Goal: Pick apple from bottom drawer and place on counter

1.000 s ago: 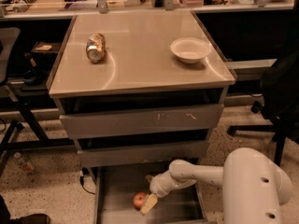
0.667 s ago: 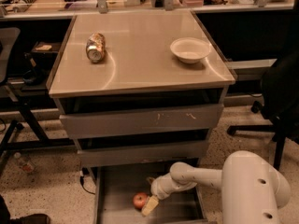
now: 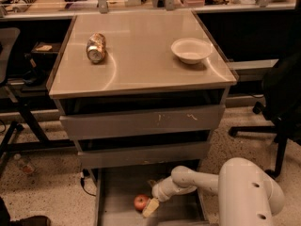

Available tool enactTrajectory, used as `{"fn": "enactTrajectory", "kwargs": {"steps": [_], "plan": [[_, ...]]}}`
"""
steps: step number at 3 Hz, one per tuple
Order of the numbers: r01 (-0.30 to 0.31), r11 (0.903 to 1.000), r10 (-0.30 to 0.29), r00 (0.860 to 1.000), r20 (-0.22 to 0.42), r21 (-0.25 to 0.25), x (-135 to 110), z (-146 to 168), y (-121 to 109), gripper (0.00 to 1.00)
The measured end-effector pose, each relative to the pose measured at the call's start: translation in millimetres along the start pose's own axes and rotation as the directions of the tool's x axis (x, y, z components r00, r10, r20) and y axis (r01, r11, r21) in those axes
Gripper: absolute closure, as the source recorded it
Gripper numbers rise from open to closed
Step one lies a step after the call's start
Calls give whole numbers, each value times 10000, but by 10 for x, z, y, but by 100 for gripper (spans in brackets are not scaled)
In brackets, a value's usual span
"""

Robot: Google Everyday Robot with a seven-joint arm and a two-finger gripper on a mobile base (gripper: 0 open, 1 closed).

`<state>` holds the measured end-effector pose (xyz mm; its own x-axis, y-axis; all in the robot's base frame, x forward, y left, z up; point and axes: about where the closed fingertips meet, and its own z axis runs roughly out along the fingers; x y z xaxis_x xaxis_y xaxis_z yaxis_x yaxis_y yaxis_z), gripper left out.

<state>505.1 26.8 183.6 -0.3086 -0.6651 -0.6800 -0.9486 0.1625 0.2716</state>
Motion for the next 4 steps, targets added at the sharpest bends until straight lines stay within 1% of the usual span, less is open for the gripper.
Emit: {"fn": "enactTrajectory", "kwargs": {"steps": [1,2,3,4], "plan": [[-419,9991,418,9986,310,22,23,70,-72,0],[-427,9991,426,9986,317,31,25,75,-79,0],[-47,9995,56,9996,292,-317,123,536,-76,0],[-50,9995,59,9996,293,-313,124,540,-79,0]]}}
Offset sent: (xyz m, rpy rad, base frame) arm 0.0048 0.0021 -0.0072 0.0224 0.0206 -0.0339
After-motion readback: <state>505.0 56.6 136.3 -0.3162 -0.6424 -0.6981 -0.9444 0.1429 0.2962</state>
